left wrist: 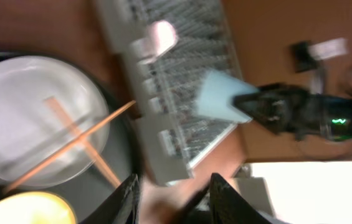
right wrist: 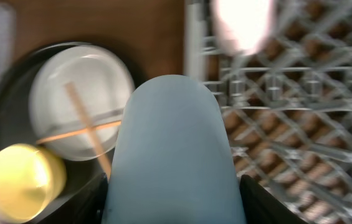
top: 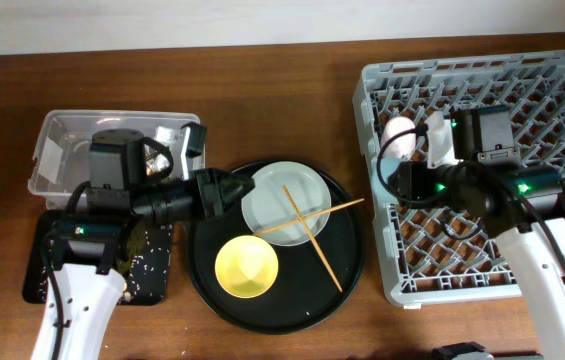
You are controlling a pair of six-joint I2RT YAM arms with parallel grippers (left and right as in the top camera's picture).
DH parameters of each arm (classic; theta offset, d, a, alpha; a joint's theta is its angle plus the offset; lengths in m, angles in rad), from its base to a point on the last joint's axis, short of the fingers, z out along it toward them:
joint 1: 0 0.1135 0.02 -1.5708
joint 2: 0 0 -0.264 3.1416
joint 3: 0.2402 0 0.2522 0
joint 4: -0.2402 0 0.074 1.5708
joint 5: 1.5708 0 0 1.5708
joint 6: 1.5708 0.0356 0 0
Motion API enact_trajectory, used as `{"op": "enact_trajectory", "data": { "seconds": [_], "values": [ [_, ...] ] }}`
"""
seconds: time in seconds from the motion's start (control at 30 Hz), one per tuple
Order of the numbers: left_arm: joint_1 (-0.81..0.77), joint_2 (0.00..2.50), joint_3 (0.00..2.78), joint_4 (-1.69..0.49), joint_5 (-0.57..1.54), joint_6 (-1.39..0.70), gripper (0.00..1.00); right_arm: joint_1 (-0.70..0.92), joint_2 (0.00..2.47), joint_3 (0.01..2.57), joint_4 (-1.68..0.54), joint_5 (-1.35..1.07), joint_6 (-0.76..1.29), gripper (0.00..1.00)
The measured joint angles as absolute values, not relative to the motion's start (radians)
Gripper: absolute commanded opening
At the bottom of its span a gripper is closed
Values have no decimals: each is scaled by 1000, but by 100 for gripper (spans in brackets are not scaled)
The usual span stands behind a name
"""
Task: Sort waste into correct bins and load items into the dishwasher rack
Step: 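Carry the blue cup with the right gripper into the gray rack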
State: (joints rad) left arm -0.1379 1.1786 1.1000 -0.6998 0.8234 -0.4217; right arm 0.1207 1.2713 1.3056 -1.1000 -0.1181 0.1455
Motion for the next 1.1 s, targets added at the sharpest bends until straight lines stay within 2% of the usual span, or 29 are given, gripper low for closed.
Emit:
{"op": "enact_trajectory", "data": {
  "seconds": [0.23, 0.57, 0.63, 0.67, 0.7, 0.8, 0.97, 1.1],
  "values": [
    [-138, 1179, 1100, -799, 700, -324, 36, 121, 1373, 1306, -1104, 57, 191, 49],
    [-138, 1179, 1100, -830, 634, -286, 36, 121, 1548, 1306, -1122, 91, 207, 50],
    [-138, 1179, 1100, -830, 630, -283, 36, 121, 1552, 1306, -1131, 91, 208, 66],
    [-138, 1179, 1100, -830, 628, -283, 36, 121, 1552, 1306, -1136, 92, 212, 70],
    [-138, 1179, 1100, -830, 627, -283, 36, 121, 1552, 1306, -1140, 94, 209, 81],
    [-138, 1179, 1100, -830, 627, -283, 36, 121, 1552, 1306, -1150, 98, 207, 91],
    [-138, 1179, 1100, -833, 616, -283, 36, 121, 1554, 1314, -1185, 96, 210, 92],
    [-138, 1179, 1100, -866, 566, -279, 36, 121, 1559, 1414, -1282, 10, 171, 84]
  ]
}}
